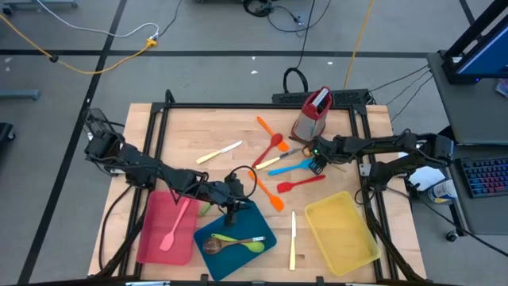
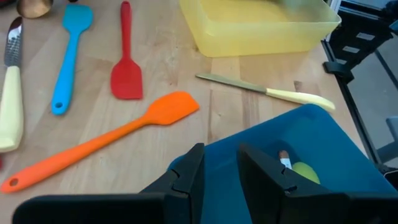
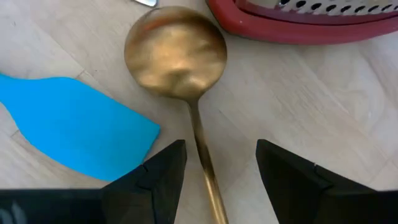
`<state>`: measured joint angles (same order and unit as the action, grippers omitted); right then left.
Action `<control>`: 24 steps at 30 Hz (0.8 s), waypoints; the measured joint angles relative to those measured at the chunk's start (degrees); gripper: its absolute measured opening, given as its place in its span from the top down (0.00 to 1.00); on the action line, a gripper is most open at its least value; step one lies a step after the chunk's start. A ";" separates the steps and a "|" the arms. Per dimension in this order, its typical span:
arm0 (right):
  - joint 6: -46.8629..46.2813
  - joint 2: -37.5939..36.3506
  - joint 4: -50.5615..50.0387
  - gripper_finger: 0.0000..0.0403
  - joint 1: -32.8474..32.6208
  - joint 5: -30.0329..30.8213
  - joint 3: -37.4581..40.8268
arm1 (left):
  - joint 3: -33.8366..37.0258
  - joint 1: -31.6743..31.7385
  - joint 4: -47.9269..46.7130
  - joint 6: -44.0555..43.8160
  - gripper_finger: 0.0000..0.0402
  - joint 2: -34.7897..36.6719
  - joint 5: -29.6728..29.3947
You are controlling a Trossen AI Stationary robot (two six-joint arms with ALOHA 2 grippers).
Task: Pick & Place Kitchen Items
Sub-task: Put the gold serving spoon into the blue bin
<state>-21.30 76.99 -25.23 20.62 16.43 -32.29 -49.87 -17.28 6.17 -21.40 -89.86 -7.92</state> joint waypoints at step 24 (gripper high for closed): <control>-8.58 0.44 7.04 0.95 -0.76 3.13 0.42 | 0.00 0.00 -0.46 1.48 0.76 0.02 0.00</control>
<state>-29.88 77.43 -18.19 19.87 19.55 -31.88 -49.87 -17.28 5.71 -19.92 -89.84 -7.92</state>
